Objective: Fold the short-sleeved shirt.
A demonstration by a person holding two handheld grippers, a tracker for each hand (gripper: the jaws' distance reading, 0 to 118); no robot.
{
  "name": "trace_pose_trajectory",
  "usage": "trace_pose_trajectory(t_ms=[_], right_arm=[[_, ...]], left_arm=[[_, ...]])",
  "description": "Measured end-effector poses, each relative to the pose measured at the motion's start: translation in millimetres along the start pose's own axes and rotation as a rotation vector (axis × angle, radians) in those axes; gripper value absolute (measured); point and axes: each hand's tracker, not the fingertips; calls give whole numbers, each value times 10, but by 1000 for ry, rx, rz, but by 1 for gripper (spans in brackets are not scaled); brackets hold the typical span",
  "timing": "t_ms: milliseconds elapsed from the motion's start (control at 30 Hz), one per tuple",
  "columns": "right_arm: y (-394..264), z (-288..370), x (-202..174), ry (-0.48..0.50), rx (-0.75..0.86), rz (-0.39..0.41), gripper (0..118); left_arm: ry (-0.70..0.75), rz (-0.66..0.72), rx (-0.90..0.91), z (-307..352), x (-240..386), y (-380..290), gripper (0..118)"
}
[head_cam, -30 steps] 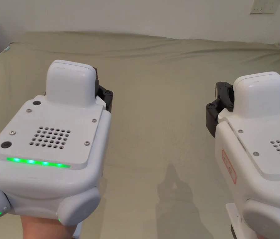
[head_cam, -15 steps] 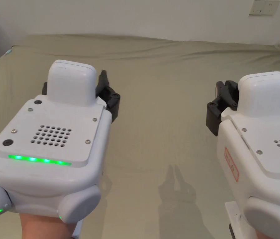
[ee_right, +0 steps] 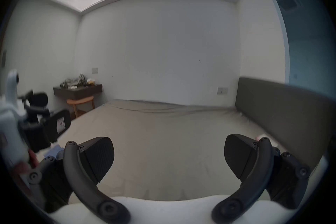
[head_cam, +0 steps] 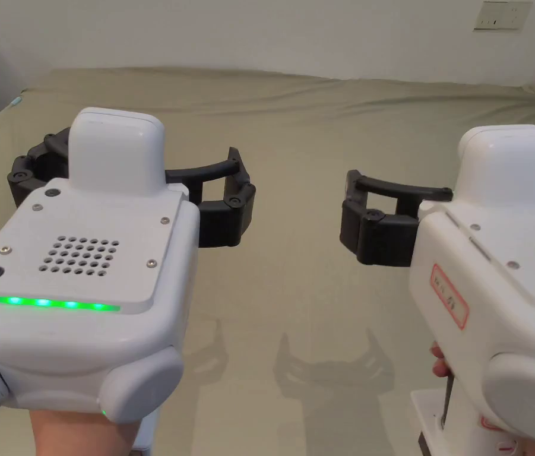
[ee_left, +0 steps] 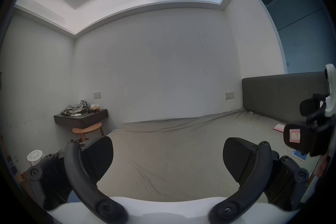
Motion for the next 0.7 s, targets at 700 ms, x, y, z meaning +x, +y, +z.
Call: trace_pose_trajectory(t_ms=[700], right_arm=[[76, -175, 106, -107, -153, 9, 118]], left_arm=[[-4, -19, 8, 11, 48, 23, 117]])
